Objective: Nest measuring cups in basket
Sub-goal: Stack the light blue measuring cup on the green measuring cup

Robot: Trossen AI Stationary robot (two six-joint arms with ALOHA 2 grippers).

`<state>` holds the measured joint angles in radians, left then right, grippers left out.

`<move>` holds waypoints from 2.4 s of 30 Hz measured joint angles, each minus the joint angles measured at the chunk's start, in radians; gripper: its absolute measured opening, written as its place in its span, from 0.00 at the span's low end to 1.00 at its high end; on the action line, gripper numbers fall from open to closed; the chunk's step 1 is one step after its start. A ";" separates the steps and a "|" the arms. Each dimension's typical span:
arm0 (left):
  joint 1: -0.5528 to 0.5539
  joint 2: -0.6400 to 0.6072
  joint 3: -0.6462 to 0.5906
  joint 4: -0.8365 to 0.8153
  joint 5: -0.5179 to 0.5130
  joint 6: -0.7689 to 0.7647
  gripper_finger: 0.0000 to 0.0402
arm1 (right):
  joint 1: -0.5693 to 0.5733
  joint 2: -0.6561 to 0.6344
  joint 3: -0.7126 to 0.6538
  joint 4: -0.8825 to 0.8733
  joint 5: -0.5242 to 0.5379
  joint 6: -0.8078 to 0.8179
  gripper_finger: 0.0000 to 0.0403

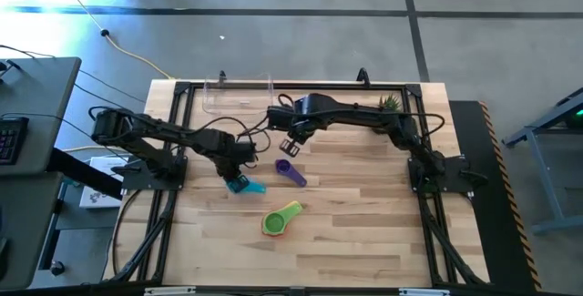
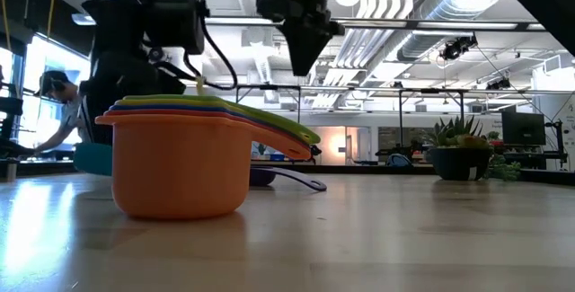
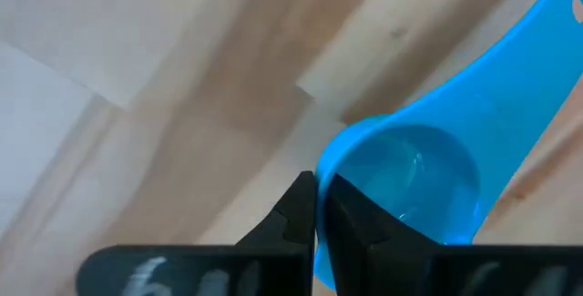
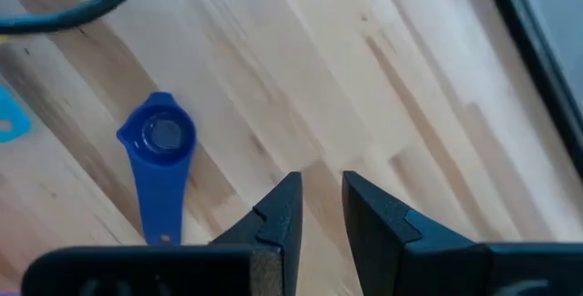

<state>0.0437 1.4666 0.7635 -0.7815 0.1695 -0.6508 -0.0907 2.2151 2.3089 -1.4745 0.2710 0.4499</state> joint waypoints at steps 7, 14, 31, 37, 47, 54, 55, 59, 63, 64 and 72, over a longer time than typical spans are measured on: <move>-0.080 -0.091 0.002 0.012 -0.014 -0.140 0.01 | 0.007 -0.039 0.000 -0.075 0.043 0.043 0.18; -0.183 -0.182 0.049 0.035 -0.068 -0.335 0.01 | 0.006 -0.040 -0.001 -0.097 0.076 0.014 0.18; -0.439 -0.209 0.193 0.195 -0.337 -0.826 0.01 | -0.035 -0.049 -0.001 -0.097 0.159 -0.295 0.18; -0.490 -0.187 0.193 0.234 -0.385 -0.916 0.01 | -0.067 -0.091 -0.001 -0.097 0.158 -0.346 0.18; -0.499 -0.093 0.193 0.331 -0.390 -0.970 0.01 | -0.082 -0.212 -0.001 -0.097 0.161 -0.290 0.18; -0.505 -0.011 0.194 0.448 -0.387 -0.999 0.01 | -0.084 -0.229 0.000 -0.096 0.160 -0.295 0.18; -0.508 0.002 0.199 0.443 -0.386 -1.008 0.01 | -0.086 -0.229 0.000 -0.096 0.159 -0.299 0.18; -0.519 0.053 0.234 0.435 -0.376 -1.024 0.01 | -0.087 -0.229 0.000 -0.096 0.155 -0.301 0.18; -0.530 0.104 0.271 0.437 -0.363 -1.023 0.01 | -0.087 -0.229 0.000 -0.096 0.155 -0.301 0.18; -0.532 0.112 0.274 0.437 -0.363 -1.023 0.01 | -0.087 -0.229 0.000 -0.097 0.154 -0.301 0.18; -0.569 0.143 0.277 0.381 -0.360 -1.089 0.01 | -0.086 -0.229 0.000 -0.097 0.140 -0.294 0.18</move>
<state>-0.5256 1.6093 1.0405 -0.4009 -0.1905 -1.7403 -0.1768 1.9858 2.3085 -1.5711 0.4114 0.1562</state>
